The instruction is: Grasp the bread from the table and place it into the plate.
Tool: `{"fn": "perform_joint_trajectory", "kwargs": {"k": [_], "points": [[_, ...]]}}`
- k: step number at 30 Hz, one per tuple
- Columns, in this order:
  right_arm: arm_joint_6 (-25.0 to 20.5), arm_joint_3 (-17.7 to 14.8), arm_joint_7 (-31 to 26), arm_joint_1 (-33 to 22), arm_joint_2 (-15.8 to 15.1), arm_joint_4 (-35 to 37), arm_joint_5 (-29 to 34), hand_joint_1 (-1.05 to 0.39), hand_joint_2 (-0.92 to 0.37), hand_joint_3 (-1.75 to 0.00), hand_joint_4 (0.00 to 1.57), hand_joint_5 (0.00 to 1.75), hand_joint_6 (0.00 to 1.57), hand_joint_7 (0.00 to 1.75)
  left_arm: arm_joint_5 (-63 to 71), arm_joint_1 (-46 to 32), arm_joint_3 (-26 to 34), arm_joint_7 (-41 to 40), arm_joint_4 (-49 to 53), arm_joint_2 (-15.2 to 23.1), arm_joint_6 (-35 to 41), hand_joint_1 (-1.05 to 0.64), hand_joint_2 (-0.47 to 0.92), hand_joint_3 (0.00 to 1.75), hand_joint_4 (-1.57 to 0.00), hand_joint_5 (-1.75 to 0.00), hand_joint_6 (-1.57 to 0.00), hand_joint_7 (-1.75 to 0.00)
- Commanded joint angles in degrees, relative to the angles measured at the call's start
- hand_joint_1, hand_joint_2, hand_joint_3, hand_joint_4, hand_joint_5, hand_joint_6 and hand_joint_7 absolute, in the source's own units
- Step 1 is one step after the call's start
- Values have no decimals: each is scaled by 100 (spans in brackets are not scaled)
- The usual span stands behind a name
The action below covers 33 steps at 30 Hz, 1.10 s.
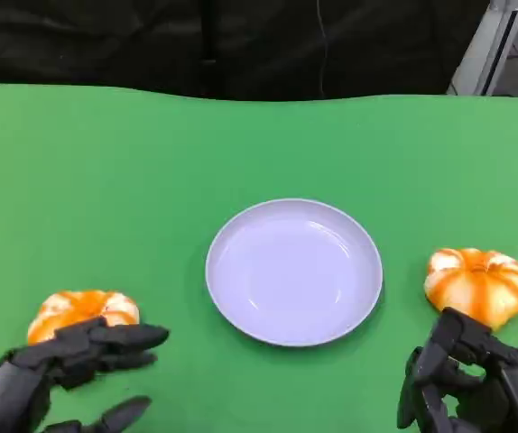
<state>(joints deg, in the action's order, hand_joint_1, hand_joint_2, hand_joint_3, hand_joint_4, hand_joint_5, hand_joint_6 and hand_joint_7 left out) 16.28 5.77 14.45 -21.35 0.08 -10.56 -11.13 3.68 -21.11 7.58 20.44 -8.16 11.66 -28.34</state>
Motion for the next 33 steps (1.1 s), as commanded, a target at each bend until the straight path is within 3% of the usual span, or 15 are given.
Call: {"fn": "perform_joint_trajectory", "kwargs": {"k": [1,7,12,23,33], "points": [[-71,-27,-9,-34,-43,-113,-43,-13,-57,-121,85,175,67,168,1539,73,201,-931,220,342,-718,-76,92,35,-22,-3,-46,0],[-31,-7,-40,-28,-15,-77,23,-12,-57,-122,85,175,68,168,3472,253,230,-2173,221,667,-574,-87,92,35,-14,0,-41,0],[-16,22,-62,-39,7,-65,54,-12,-57,-122,85,175,68,169,4460,569,1,-2473,251,981,116,-89,92,25,-9,0,-40,0],[-27,40,-68,-78,10,-110,65,-13,-57,-123,84,175,66,172,4744,1377,-817,-2532,1178,1282,1193,-86,92,13,-19,-4,-44,-1],[-70,70,-95,-84,38,-158,68,-13,-56,-123,85,175,67,170,4570,1926,-1381,-2557,2051,1274,1805,-85,92,17,-21,-3,-43,0]]}}
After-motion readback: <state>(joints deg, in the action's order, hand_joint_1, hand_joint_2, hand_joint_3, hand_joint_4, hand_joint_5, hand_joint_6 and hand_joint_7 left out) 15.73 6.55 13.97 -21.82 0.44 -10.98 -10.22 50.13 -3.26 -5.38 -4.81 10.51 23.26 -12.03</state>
